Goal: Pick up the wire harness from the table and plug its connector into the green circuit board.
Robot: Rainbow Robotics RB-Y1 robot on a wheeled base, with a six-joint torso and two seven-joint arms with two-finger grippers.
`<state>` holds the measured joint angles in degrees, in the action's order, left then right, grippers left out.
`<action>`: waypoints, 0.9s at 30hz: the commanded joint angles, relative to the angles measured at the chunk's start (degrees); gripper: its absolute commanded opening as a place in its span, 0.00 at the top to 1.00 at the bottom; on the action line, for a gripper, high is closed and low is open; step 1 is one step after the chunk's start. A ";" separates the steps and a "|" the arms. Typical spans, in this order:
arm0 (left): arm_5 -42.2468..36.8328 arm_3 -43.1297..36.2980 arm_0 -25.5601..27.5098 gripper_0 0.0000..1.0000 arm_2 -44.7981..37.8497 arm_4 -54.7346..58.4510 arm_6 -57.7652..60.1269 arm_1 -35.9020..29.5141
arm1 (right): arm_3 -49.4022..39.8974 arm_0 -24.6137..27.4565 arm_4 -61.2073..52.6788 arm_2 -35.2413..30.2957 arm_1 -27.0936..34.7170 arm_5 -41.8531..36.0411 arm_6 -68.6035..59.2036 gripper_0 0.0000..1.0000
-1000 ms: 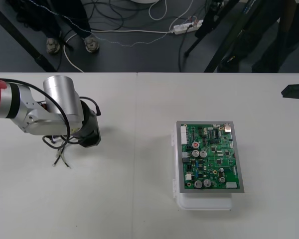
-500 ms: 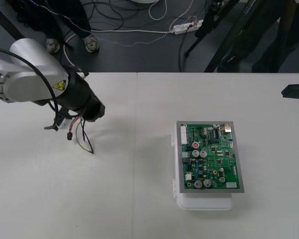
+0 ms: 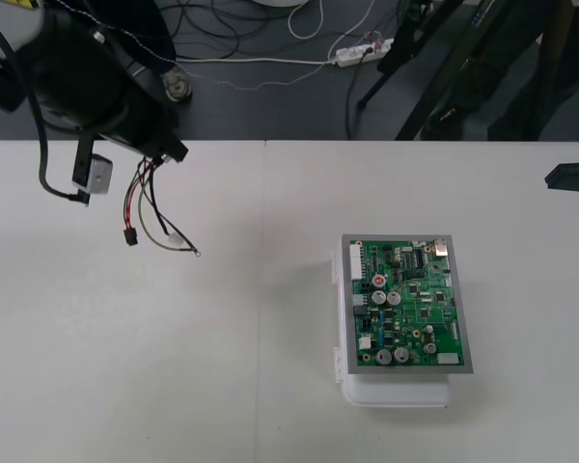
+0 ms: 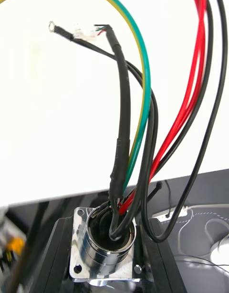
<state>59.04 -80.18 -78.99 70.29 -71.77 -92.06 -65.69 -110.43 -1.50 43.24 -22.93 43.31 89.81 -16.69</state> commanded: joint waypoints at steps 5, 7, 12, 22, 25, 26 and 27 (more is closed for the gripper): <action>14.88 13.21 0.06 1.00 -7.71 18.42 2.41 -1.98 | -0.66 -0.96 -1.76 0.61 1.33 0.19 1.83 0.00; 15.41 14.62 -0.02 1.00 -8.42 21.06 3.03 -1.89 | -0.66 -0.87 -1.76 0.61 1.33 0.19 1.75 0.00; 18.40 19.80 0.06 1.00 -8.42 30.99 9.53 -1.19 | -0.66 -0.34 -1.76 0.61 1.33 0.19 1.31 0.00; 24.90 32.98 0.24 1.00 -8.50 46.90 22.63 3.47 | -0.66 0.10 -1.85 0.61 1.33 0.19 1.04 0.00; 25.96 36.59 0.24 1.00 -8.77 48.83 26.85 5.93 | -0.66 0.19 -2.29 0.61 1.33 0.19 0.96 0.00; 26.04 37.20 0.24 1.00 -8.94 49.18 27.64 6.46 | -0.66 0.27 -2.29 0.61 1.33 0.19 0.87 0.00; 26.22 38.43 0.24 1.00 -8.94 50.15 29.83 7.60 | -0.66 0.27 -2.37 0.61 1.33 0.19 0.69 0.00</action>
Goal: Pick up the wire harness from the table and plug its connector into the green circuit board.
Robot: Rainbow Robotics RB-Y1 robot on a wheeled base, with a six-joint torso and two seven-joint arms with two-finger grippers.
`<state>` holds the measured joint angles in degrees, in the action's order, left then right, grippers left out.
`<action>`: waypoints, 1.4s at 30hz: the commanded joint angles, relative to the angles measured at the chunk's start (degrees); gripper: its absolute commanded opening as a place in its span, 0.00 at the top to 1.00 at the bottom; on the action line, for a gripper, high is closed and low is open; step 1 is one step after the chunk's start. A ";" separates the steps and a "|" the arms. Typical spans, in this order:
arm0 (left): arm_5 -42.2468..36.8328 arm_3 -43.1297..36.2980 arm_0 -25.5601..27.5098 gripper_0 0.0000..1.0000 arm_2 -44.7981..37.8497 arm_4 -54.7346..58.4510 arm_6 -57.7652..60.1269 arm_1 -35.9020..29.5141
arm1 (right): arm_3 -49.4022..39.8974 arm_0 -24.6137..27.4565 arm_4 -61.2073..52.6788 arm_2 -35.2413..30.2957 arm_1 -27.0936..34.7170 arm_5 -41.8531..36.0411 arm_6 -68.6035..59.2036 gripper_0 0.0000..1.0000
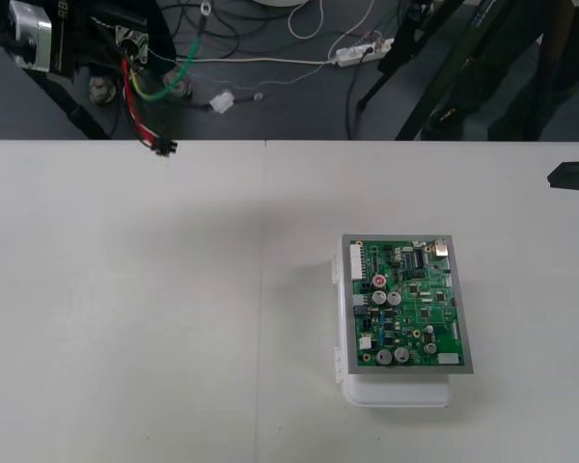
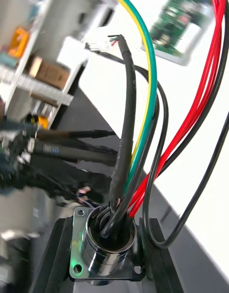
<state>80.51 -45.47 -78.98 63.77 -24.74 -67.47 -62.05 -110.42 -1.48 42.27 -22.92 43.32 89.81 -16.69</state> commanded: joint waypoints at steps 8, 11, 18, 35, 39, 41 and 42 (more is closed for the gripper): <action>2.81 5.04 1.02 1.00 -3.47 6.28 17.72 8.00 | -0.67 0.51 -1.40 0.60 1.33 0.19 0.08 0.00; 2.55 5.31 3.92 1.00 -8.57 4.44 24.05 10.02 | -0.67 0.86 -1.32 0.60 1.33 0.19 -0.18 0.00; 3.25 3.11 10.86 1.00 -22.98 -6.64 33.19 12.65 | -0.67 1.57 -1.05 0.60 1.33 0.19 -0.80 0.00; 9.49 -5.15 28.09 1.00 -41.53 -22.63 54.02 23.99 | -4.98 3.59 -1.58 0.77 1.33 0.19 -3.70 0.00; 9.49 -9.37 32.31 1.00 -41.53 -22.72 58.50 25.84 | -6.65 3.59 -2.11 0.77 1.51 0.19 -3.61 0.00; 9.49 -11.66 33.98 1.00 -41.53 -22.72 60.52 26.54 | -6.91 3.59 -2.37 0.77 1.60 0.19 -3.78 0.00; 9.49 -12.80 35.03 1.00 -41.53 -22.72 61.93 27.16 | -6.91 3.59 -2.46 0.77 1.60 0.19 -3.78 0.00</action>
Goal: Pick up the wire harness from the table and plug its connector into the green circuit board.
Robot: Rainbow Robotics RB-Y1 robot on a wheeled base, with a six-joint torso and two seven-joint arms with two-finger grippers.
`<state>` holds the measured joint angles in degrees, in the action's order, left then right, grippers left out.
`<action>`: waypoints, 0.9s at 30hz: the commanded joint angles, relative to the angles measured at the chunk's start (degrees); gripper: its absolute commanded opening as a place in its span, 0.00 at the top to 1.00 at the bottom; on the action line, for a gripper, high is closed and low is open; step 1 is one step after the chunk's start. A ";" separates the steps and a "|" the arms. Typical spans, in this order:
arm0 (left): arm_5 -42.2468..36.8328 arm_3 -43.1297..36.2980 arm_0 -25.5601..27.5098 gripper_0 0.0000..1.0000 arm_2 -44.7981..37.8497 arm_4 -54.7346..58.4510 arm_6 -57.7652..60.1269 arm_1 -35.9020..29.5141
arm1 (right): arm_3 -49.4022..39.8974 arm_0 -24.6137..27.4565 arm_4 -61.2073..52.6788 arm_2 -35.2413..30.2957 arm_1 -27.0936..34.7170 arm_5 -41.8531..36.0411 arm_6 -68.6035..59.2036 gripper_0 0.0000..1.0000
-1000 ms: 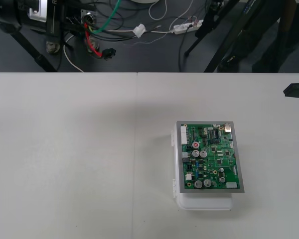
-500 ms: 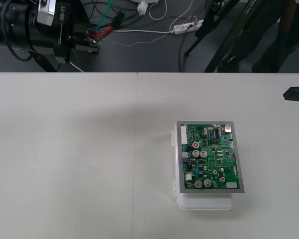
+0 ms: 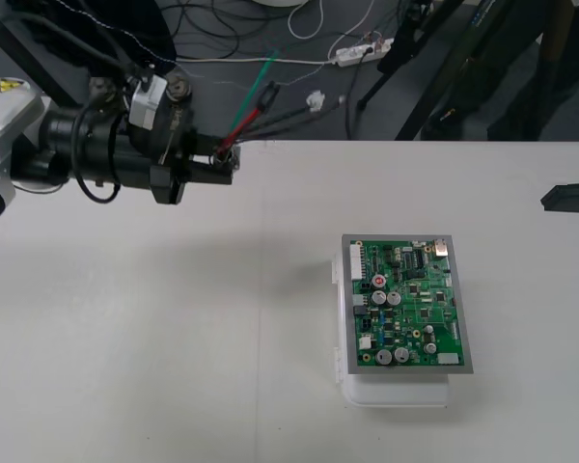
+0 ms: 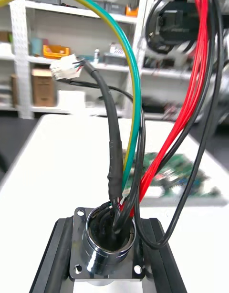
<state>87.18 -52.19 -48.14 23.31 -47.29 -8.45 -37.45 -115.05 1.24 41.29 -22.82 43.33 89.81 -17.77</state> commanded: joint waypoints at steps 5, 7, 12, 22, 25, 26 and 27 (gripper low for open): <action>2.82 -7.84 6.57 1.00 -1.07 -0.17 9.41 5.19 | -1.67 0.87 -1.66 0.06 1.67 0.19 -2.80 0.00; 2.82 -8.28 7.62 1.00 -1.07 -0.17 12.31 6.33 | -0.79 0.87 -1.92 -0.99 1.76 0.19 -2.89 0.00; 2.82 -13.02 10.61 1.00 -1.07 -0.08 19.17 7.21 | -0.70 0.25 -1.92 -1.61 1.67 0.19 -3.59 0.00; 2.82 -29.19 19.49 1.00 -1.16 1.41 36.31 8.44 | -0.79 -4.14 -1.74 4.37 1.76 0.19 -9.48 0.00; 2.82 -33.50 21.69 1.00 -1.25 1.41 42.28 8.88 | -0.70 -6.42 -0.16 4.72 1.76 0.19 -9.74 0.00; 2.82 -34.20 22.13 1.00 -1.25 1.41 43.16 8.97 | -0.70 -6.95 0.19 4.72 1.76 0.19 -9.74 0.00; 2.82 -35.79 23.09 1.00 -1.25 1.41 45.27 9.15 | -0.62 -8.09 1.24 4.72 1.76 0.19 -9.74 0.00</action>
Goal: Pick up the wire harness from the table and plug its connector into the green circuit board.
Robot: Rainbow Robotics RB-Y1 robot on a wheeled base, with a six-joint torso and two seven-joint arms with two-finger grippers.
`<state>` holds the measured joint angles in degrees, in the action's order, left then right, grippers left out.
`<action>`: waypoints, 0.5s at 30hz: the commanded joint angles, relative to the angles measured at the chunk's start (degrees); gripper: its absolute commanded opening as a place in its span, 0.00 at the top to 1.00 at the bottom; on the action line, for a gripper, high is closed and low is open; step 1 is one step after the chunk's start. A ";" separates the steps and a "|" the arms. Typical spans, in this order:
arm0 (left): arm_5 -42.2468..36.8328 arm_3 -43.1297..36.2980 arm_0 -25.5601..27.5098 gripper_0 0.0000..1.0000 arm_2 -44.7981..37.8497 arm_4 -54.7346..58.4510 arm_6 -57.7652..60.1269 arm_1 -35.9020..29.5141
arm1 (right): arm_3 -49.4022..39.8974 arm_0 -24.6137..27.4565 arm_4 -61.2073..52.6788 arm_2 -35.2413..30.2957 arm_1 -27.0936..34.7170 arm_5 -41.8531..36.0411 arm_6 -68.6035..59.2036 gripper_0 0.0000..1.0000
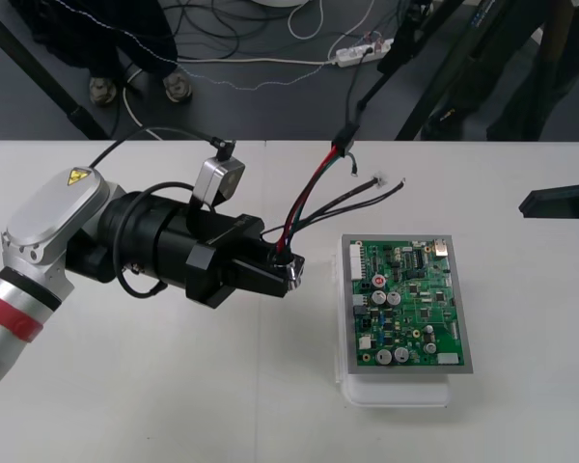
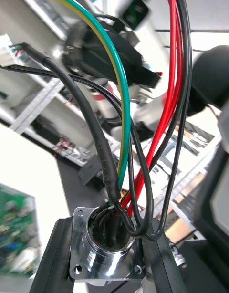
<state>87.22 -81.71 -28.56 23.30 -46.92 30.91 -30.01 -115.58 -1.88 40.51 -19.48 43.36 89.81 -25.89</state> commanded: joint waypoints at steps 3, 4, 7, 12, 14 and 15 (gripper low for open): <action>2.78 -10.40 5.71 1.00 -1.24 1.04 11.46 2.24 | 0.36 -7.70 3.35 1.64 1.73 0.19 -1.71 0.00; 2.78 -11.89 6.59 1.00 -1.24 1.04 13.83 2.42 | 0.89 -8.76 3.44 1.99 1.73 0.19 -1.79 0.00; 2.78 -14.79 8.17 1.00 -1.24 0.95 19.01 2.68 | 3.17 -11.48 3.44 3.92 1.73 0.19 -2.06 0.00; 2.78 -18.40 10.63 1.00 -1.24 0.95 26.75 2.94 | 8.00 -16.05 2.29 7.70 1.73 0.19 -2.14 0.00; 2.78 -19.27 11.16 1.00 -1.24 0.95 28.68 2.94 | 9.23 -17.64 2.21 8.58 1.73 0.19 -2.14 0.00; 2.78 -19.89 11.42 1.00 -1.24 0.95 30.00 2.94 | 10.29 -18.60 2.21 9.02 1.73 0.19 -1.88 0.00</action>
<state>87.51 -98.05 -18.83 23.30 -46.85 65.81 -28.36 -107.09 -16.10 43.56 -13.02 43.37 89.81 -26.15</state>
